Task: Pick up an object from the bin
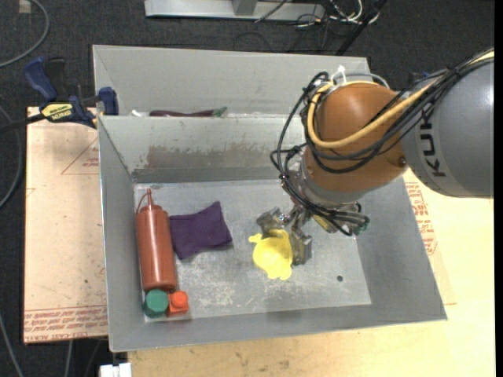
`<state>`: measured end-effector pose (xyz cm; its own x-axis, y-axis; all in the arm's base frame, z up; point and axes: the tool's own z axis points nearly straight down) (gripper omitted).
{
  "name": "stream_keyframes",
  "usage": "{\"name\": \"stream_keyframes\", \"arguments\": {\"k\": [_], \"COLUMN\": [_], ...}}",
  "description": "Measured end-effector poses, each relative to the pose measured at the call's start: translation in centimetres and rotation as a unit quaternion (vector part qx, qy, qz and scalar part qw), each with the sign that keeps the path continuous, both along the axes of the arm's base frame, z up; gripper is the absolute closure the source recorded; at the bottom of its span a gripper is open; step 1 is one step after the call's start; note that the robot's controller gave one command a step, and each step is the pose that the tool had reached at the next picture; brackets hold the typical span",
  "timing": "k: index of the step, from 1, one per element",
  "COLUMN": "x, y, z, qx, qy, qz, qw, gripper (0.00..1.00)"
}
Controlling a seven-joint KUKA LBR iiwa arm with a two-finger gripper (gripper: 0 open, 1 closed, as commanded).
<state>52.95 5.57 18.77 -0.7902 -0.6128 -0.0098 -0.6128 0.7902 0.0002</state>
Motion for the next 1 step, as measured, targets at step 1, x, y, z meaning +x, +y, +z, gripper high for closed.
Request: {"name": "stream_keyframes", "arguments": {"k": [1], "x": [-0.73], "y": [-0.79], "z": [0.49], "qx": [0.0], "qy": [0.0003], "qz": [0.037], "qw": [0.9993], "gripper": [1.0]}}
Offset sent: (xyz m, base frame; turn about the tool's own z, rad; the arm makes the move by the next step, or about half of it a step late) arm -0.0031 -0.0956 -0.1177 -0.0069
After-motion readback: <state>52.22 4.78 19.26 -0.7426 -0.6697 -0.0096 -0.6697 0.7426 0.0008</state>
